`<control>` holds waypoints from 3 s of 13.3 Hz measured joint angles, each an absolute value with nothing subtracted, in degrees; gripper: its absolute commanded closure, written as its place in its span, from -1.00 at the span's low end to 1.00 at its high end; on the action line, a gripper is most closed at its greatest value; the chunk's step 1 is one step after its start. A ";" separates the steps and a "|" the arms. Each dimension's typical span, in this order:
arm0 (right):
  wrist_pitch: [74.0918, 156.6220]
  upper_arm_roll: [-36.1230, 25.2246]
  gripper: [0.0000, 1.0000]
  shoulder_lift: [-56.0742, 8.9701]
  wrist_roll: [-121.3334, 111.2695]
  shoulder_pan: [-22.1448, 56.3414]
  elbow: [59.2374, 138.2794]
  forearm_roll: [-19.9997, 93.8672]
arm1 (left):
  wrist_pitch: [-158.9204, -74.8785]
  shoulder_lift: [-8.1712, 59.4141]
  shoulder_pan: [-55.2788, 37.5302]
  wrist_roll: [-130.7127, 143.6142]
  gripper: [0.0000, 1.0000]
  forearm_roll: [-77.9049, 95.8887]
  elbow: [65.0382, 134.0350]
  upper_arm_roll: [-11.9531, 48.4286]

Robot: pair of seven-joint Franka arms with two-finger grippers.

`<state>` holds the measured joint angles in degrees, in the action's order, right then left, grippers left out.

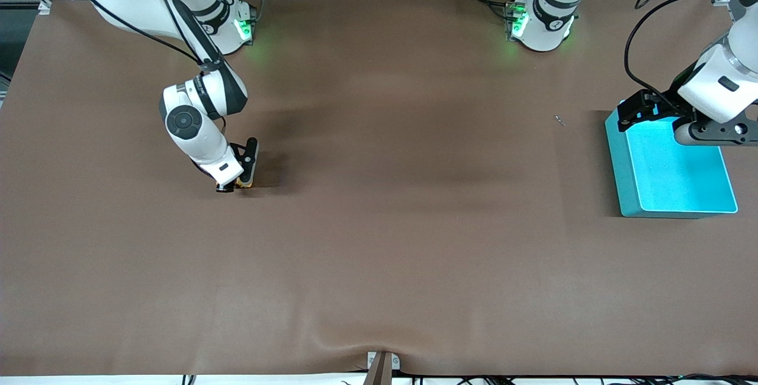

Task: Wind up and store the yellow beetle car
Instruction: 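Close the right gripper on the yellow car, pressing it onto the table, then drag the car backward along the table with the right gripper to wind it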

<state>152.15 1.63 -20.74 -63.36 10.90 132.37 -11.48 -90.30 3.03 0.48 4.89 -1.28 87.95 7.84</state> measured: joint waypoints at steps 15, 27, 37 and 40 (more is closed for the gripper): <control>151.49 1.01 0.62 -20.51 -72.26 3.95 132.83 -11.48 | -90.93 3.03 0.77 7.24 -1.00 -1.61 87.87 7.69; 152.00 0.88 0.62 -20.55 -83.70 -5.15 132.87 -11.48 | -90.93 3.03 0.76 7.25 -1.00 -1.61 87.88 7.69; 152.42 0.85 0.39 -20.62 -91.61 -12.84 132.85 -11.48 | -90.93 3.03 0.73 7.25 -1.00 -1.61 88.03 7.75; 152.43 0.85 0.21 -20.66 -91.92 -13.83 132.78 -11.48 | -90.93 3.03 0.72 7.25 -1.00 -1.61 88.13 7.75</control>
<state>152.43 0.85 -20.66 -91.92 -13.83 132.78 -11.48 -90.93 3.03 0.72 7.25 -1.61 88.13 7.75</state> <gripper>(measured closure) 0.551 0.000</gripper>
